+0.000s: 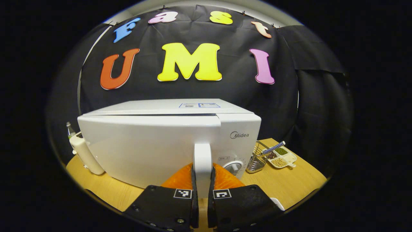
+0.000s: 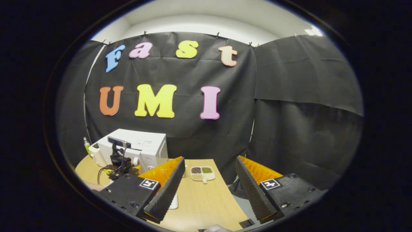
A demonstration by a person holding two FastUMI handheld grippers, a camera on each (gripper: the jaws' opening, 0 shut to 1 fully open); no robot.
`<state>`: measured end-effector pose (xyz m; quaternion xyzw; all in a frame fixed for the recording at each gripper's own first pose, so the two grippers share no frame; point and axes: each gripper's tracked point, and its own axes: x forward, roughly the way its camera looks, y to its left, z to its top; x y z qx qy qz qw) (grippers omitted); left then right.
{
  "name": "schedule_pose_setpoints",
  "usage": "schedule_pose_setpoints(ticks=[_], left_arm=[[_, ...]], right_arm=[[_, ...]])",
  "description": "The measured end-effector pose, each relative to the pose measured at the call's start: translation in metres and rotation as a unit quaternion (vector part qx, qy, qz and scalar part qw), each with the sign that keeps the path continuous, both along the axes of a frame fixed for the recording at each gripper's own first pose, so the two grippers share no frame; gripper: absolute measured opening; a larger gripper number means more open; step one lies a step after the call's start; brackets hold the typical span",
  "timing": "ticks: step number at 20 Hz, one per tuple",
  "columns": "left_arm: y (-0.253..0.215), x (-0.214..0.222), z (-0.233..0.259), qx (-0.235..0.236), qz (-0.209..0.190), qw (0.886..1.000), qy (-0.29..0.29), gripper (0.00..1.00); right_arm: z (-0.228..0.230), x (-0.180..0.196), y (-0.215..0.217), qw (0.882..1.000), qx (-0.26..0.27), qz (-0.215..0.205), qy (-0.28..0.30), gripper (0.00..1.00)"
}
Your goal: Open the microwave oven with the left hand, put the food in, and close the microwave oven.
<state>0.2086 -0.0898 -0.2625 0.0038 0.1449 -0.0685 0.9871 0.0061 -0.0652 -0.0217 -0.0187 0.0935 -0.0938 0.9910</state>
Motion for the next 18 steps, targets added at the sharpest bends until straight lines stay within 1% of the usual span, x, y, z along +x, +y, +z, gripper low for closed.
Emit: schedule_pose_setpoints(ticks=[2,4,6,7,8,12,13,14,17,18], left_arm=[[0.005,-0.021,-0.001,0.002,-0.010,1.000,-0.011,0.10],[0.013,-0.044,-0.002,-0.008,-0.012,1.000,-0.001,0.10],[0.022,-0.065,-0.001,-0.006,-0.015,1.000,0.002,0.10],[0.028,-0.075,0.000,-0.001,-0.014,1.000,0.002,0.10],[0.034,-0.087,0.001,0.006,-0.012,1.000,0.003,0.11],[0.060,-0.120,0.001,0.017,0.013,1.000,0.011,0.14],[0.068,-0.128,0.002,0.023,0.020,0.999,0.009,0.15],[0.073,-0.135,0.003,0.030,0.026,0.999,0.008,0.18],[0.097,-0.151,0.006,0.050,0.050,0.998,0.000,0.25],[0.107,-0.154,0.011,0.051,0.057,0.997,-0.008,0.45]], right_arm=[[-0.004,0.001,0.004,1.000,0.005,0.005,0.003,1.00],[-0.007,0.005,0.009,1.000,0.005,0.013,0.006,1.00],[-0.009,0.008,0.020,1.000,0.009,0.029,0.007,1.00],[-0.009,0.009,0.026,0.999,0.011,0.037,0.007,0.93],[-0.010,0.010,0.033,0.999,0.012,0.046,0.007,1.00],[-0.015,0.006,0.062,0.996,0.013,0.084,0.008,1.00],[-0.015,0.004,0.068,0.996,0.013,0.093,0.007,0.93],[-0.015,0.001,0.074,0.995,0.013,0.099,0.006,1.00],[-0.015,-0.008,0.086,0.993,0.016,0.114,0.003,1.00],[-0.017,-0.010,0.089,0.993,0.017,0.117,0.002,1.00]])
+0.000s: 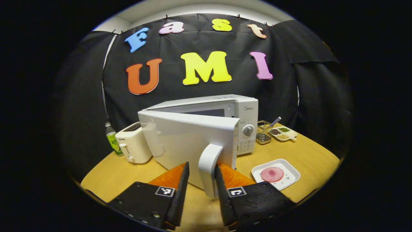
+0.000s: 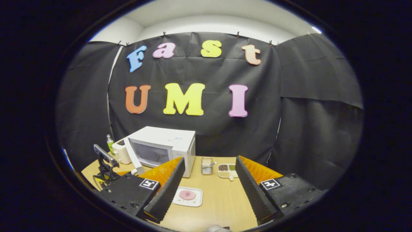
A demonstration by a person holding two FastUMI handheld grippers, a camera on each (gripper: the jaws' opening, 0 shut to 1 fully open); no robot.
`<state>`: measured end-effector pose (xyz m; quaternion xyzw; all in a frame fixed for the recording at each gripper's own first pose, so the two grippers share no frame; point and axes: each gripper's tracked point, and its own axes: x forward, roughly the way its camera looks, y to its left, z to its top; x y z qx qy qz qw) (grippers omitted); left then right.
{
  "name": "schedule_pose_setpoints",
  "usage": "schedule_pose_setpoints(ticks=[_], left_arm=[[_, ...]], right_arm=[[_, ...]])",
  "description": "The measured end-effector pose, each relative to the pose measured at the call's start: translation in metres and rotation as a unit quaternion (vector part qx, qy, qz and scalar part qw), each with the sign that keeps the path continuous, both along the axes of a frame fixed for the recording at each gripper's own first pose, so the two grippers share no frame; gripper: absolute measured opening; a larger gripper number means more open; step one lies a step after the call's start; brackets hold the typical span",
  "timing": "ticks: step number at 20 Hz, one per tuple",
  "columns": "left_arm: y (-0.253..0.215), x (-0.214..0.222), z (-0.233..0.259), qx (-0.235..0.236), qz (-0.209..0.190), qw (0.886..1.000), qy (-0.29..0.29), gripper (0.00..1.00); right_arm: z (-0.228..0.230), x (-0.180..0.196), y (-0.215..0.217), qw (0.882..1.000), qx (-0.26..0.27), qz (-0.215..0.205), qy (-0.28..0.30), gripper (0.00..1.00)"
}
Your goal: Open the microwave oven with the left hand, put the food in, and close the microwave oven.
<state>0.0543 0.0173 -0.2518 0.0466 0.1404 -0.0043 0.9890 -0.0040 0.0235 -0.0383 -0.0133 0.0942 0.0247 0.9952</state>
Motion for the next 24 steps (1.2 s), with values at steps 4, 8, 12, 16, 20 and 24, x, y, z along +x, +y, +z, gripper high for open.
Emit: schedule_pose_setpoints(ticks=[4,8,12,16,20,24], left_arm=[[0.019,-0.013,0.005,0.004,0.013,1.000,-0.003,0.87],[0.033,-0.023,0.009,0.014,0.022,1.000,-0.007,0.95],[0.050,-0.038,0.008,0.015,0.027,1.000,-0.002,0.95],[0.080,-0.058,0.008,0.027,0.042,0.999,0.003,0.95],[0.115,-0.080,0.008,0.038,0.071,0.997,0.009,0.95],[0.152,-0.100,0.006,0.038,0.112,0.993,0.023,0.95]], right_arm=[[-0.001,-0.003,0.005,1.000,0.001,0.007,-0.004,1.00],[-0.004,-0.004,0.017,1.000,0.005,0.018,-0.003,1.00],[-0.014,-0.001,0.032,0.999,0.003,0.034,0.007,1.00],[-0.021,0.007,0.048,0.999,0.005,0.050,0.012,1.00],[-0.040,0.012,0.058,0.998,0.006,0.062,0.025,1.00],[-0.061,0.016,0.061,0.997,0.009,0.066,0.043,1.00]])
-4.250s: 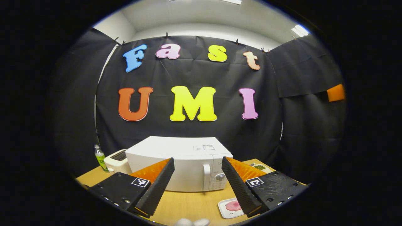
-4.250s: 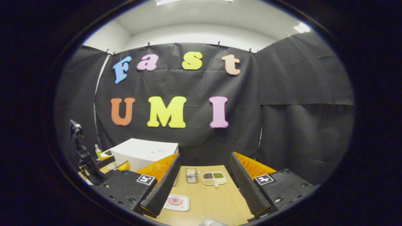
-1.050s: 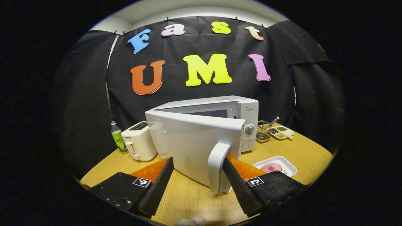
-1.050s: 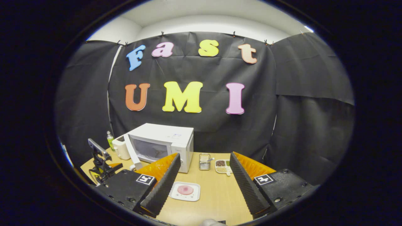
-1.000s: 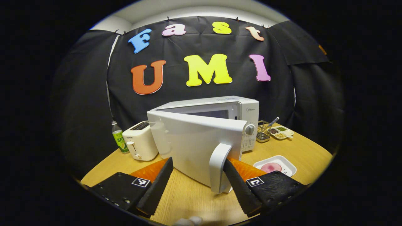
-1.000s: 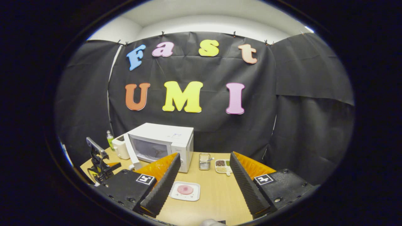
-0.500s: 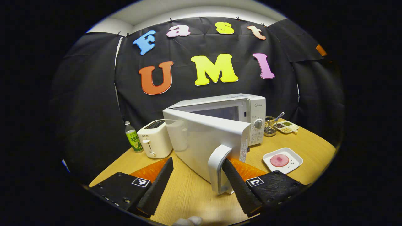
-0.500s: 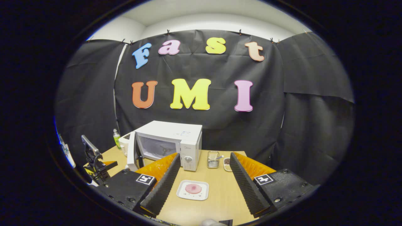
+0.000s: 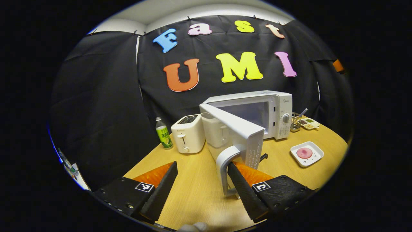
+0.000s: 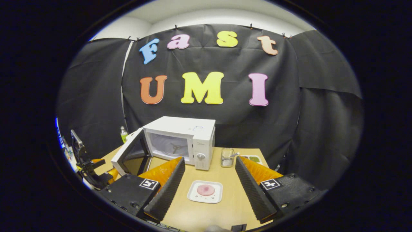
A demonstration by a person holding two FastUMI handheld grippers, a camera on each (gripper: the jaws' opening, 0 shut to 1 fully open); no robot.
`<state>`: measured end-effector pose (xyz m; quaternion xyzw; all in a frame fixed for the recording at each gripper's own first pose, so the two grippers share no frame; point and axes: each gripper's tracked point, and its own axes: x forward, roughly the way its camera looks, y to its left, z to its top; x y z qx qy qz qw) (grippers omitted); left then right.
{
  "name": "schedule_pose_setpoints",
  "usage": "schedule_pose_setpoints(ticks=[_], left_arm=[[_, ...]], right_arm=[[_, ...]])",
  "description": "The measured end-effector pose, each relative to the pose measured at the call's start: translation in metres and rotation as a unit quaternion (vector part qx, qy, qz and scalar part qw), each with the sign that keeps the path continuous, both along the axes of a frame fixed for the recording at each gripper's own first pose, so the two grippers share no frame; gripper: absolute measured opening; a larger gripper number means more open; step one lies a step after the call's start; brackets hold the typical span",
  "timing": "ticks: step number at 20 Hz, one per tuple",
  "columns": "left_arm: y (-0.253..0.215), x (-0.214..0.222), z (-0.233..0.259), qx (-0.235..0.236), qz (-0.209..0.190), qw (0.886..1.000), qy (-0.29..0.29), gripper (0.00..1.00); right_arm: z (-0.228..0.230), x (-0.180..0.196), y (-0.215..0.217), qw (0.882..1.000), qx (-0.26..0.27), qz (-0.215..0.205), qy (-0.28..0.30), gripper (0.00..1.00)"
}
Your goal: Open the microwave oven with the left hand, put the food in, and close the microwave oven.
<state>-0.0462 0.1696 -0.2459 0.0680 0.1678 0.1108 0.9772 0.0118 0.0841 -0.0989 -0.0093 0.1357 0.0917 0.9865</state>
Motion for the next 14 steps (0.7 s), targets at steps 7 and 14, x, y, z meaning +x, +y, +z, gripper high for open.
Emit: schedule_pose_setpoints(ticks=[7,14], left_arm=[[0.068,-0.035,0.021,0.019,0.082,0.996,-0.008,0.95],[0.038,-0.060,0.051,0.013,0.086,0.996,-0.015,0.95]], right_arm=[[-0.040,0.017,-0.004,1.000,0.003,0.003,0.029,1.00],[-0.142,0.054,-0.028,0.991,0.044,0.001,0.128,1.00]])
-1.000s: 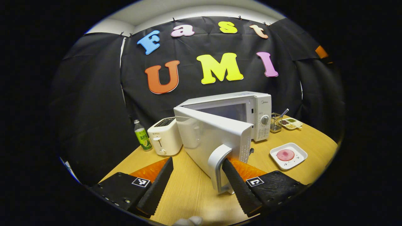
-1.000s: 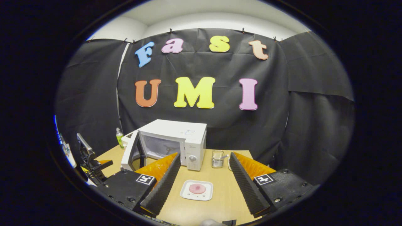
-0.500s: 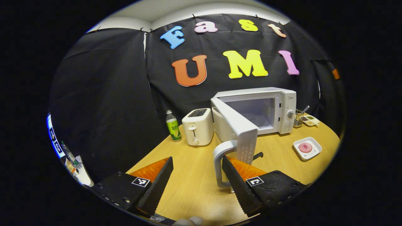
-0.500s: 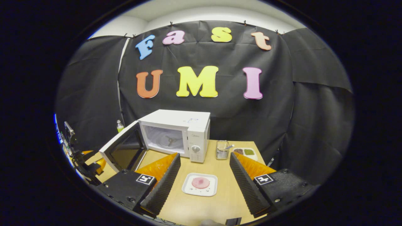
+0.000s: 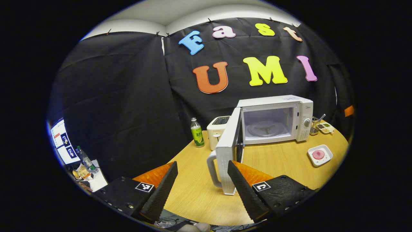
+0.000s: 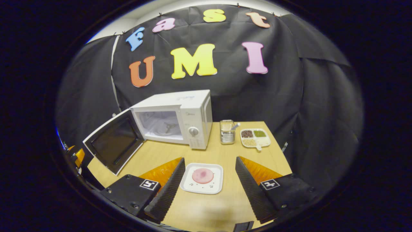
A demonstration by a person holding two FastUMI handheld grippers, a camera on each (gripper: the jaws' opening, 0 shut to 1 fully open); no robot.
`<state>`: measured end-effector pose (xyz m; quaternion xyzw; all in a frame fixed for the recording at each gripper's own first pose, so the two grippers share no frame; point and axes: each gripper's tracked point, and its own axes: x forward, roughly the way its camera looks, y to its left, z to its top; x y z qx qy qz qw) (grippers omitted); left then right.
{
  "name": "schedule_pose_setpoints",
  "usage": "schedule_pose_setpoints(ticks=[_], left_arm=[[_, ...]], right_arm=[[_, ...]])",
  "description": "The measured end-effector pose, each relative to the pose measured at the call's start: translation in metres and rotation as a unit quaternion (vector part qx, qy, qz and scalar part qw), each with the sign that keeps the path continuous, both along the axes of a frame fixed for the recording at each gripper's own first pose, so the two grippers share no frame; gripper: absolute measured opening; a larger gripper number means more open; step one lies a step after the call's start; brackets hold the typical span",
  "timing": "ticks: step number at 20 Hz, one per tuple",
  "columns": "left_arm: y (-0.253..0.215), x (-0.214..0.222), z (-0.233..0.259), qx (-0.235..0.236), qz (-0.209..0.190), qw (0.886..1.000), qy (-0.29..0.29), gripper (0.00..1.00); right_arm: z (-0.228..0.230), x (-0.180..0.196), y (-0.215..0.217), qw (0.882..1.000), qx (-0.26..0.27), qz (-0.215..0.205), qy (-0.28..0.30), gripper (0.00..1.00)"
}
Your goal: Open the microwave oven with the left hand, put the food in, and close the microwave oven.
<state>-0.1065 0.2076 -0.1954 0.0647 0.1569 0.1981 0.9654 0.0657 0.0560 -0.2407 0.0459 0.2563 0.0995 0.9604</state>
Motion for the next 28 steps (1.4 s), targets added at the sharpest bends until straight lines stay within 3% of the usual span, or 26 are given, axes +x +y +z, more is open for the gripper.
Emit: schedule_pose_setpoints(ticks=[3,6,11,15,19,20,21,22,23,24,25,28], left_arm=[[-0.032,0.004,0.010,-0.012,-0.014,1.000,-0.002,0.95],[-0.057,0.011,0.018,-0.019,-0.016,1.000,0.003,0.95],[-0.075,0.020,0.034,-0.005,0.017,1.000,0.007,0.95],[-0.091,0.017,0.040,0.002,0.051,0.999,0.016,0.95],[-0.109,0.014,0.044,0.005,0.070,0.997,0.025,0.95],[-0.111,0.013,0.044,0.008,0.073,0.997,0.027,0.95],[-0.113,0.015,0.045,0.008,0.073,0.997,0.028,0.95],[-0.115,0.015,0.045,0.010,0.074,0.997,0.028,0.95],[-0.115,0.016,0.046,0.011,0.074,0.997,0.027,0.95],[-0.115,0.017,0.046,0.011,0.074,0.997,0.027,0.95],[-0.114,0.018,0.045,0.008,0.072,0.997,0.026,0.95],[-0.105,0.024,0.036,-0.006,0.066,0.997,0.026,0.95]], right_arm=[[-0.066,0.015,-0.005,0.995,0.040,0.011,0.088,0.93],[-0.121,0.025,0.001,0.980,0.092,0.030,0.173,0.83],[-0.179,0.045,0.000,0.960,0.118,0.046,0.252,0.73],[-0.191,0.051,0.013,0.945,0.138,0.081,0.284,0.63],[-0.197,0.053,0.017,0.936,0.113,0.122,0.311,0.55],[-0.199,0.057,0.013,0.937,0.099,0.121,0.313,0.35],[-0.199,0.058,0.010,0.936,0.096,0.118,0.316,0.45],[-0.201,0.058,0.009,0.934,0.093,0.115,0.324,0.31],[-0.204,0.059,0.008,0.932,0.094,0.109,0.331,0.26],[-0.203,0.059,0.007,0.930,0.097,0.105,0.338,0.05],[-0.203,0.060,0.005,0.928,0.097,0.099,0.346,0.16],[-0.205,0.061,0.004,0.923,0.100,0.086,0.362,0.06]])
